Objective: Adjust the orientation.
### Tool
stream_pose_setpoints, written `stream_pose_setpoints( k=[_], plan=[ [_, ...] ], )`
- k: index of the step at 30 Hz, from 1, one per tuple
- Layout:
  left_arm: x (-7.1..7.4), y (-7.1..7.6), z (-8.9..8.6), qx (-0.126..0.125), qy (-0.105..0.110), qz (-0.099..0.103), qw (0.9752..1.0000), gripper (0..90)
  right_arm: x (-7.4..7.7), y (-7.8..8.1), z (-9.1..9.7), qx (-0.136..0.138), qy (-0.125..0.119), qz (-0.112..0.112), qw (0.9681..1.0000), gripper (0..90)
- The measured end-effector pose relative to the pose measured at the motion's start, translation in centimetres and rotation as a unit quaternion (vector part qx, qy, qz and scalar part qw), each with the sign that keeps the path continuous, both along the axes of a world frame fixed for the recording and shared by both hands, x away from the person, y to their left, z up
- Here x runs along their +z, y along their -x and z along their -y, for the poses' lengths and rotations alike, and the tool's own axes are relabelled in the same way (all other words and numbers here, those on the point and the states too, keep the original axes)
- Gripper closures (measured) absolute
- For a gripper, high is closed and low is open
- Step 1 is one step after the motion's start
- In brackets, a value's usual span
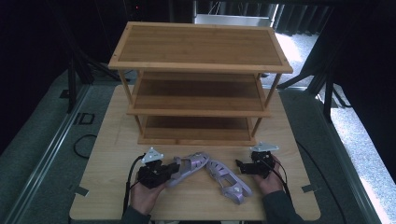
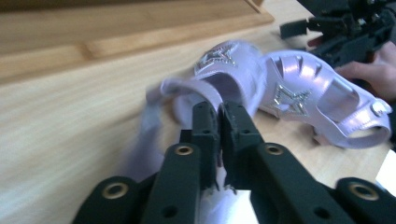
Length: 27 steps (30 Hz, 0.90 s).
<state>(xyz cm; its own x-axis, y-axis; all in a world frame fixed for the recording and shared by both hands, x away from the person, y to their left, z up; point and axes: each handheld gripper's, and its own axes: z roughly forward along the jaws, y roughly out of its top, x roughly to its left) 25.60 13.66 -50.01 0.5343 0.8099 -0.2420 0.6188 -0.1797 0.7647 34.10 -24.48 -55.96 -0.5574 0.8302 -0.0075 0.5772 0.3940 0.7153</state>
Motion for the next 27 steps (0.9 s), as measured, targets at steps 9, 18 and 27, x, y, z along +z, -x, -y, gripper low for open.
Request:
stream_pose_setpoints(
  k=[9, 18, 27],
  plan=[
    [-0.5, 0.4, -1.9, 0.05, -0.015, 0.005, 0.9986, 86.8, 0.0, 0.0, 0.0, 0.0, 0.0, 0.0, 1.0, 12.0],
    [-0.2, 0.9, -0.6, 0.02, -0.07, 0.015, 0.9972, 65.5, 0.0, 0.0, 0.0, 0.001, 0.0, 0.0, 1.0, 12.1],
    [1.5, 1.5, -1.9, 0.032, -0.101, 0.061, 0.9925, 59.3, 0.0, 0.0, 0.0, 0.001, 0.0, 0.0, 1.0, 12.1]
  ],
)
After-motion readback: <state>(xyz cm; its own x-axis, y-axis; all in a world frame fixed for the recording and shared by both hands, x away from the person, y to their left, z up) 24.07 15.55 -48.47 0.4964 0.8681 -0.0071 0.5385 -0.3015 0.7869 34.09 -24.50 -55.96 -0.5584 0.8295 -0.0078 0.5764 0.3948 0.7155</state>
